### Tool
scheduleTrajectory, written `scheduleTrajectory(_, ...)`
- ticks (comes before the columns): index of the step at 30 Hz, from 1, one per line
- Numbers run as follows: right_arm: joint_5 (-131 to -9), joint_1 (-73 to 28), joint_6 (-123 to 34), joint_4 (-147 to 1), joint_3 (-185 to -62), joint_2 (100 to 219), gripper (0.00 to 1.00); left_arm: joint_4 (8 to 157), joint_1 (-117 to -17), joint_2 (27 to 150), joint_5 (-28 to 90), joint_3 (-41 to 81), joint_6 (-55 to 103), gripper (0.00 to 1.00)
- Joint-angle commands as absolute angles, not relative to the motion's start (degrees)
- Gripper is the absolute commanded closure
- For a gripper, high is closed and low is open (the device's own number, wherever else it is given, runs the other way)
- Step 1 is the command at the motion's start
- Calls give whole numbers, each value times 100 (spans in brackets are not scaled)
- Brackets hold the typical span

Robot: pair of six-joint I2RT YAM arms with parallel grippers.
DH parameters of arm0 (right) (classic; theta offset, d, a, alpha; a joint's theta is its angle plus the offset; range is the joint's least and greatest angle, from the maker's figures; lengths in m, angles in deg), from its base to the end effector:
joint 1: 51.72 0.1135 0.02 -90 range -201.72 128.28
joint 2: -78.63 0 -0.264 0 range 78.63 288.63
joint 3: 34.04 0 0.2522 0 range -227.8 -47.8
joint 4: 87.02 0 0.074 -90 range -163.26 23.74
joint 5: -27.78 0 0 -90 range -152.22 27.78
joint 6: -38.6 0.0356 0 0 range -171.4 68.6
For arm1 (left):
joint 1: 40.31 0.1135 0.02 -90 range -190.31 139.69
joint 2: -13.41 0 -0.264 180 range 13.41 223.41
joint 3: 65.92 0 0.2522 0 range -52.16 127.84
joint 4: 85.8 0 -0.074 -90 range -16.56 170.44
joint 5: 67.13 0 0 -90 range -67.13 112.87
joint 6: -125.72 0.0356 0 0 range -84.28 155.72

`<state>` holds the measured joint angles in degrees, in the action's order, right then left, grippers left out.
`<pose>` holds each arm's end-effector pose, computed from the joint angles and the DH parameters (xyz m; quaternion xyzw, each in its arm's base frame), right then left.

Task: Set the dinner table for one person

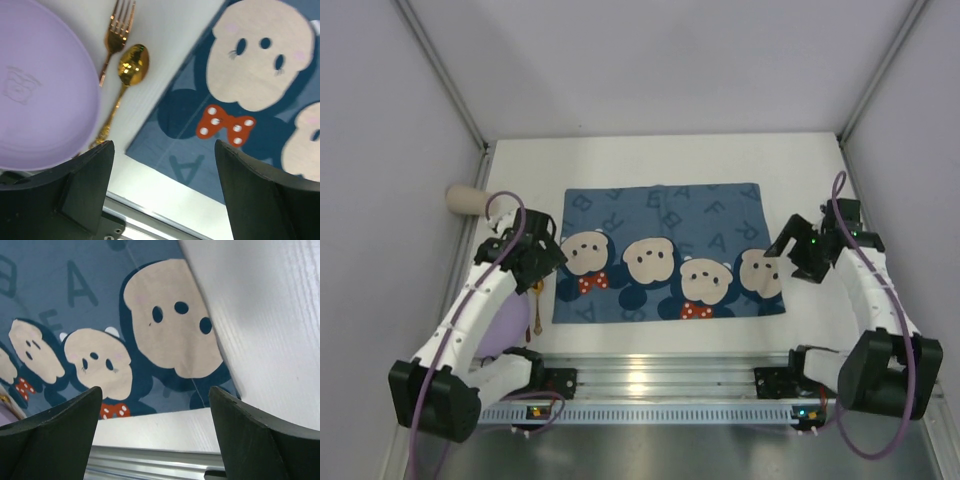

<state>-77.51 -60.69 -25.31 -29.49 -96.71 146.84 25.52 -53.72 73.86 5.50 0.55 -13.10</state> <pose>0.2208 -0.0254 0.2377 0.2608 0.9284 0.1623 0.2090 0.1875 -0.0338 0.2737 -0.3261 0.9042 0.0049 0.2758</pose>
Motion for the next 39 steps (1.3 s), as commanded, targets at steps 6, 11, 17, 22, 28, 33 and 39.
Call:
scheduleTrajectory(6, -7989, -5577, -2512, -2194, -9615, 14016, 12, 2507, -5279, 8039, -691, 330, -427, 13)
scheduleTrajectory(11, -8112, -5506, -2609, -2237, -9587, 14059, 12, 2200, -4779, 8494, -1062, 392, -998, 15)
scheduleTrajectory(17, -8129, -5471, -2644, -2299, -9737, 14270, 12, 2549, -4392, 9015, -545, 85, -1052, 21)
scheduleTrajectory(22, -8129, -5471, -2679, -2360, -9719, 14419, 12, 3078, -4102, 9005, -367, -364, -1104, 24)
scheduleTrajectory(28, -8059, -5471, -2767, -2396, -9632, 14516, 12, 3245, -3767, 8926, -385, -505, -972, 34)
scheduleTrajectory(33, -8068, -5471, -2820, -2422, -9544, 14604, 12, 3350, -3697, 9172, -385, -601, -1034, 38)
scheduleTrajectory(39, -8024, -5471, -2881, -2422, -9570, 14683, 12, 3658, -3627, 9480, -209, -804, -1095, 44)
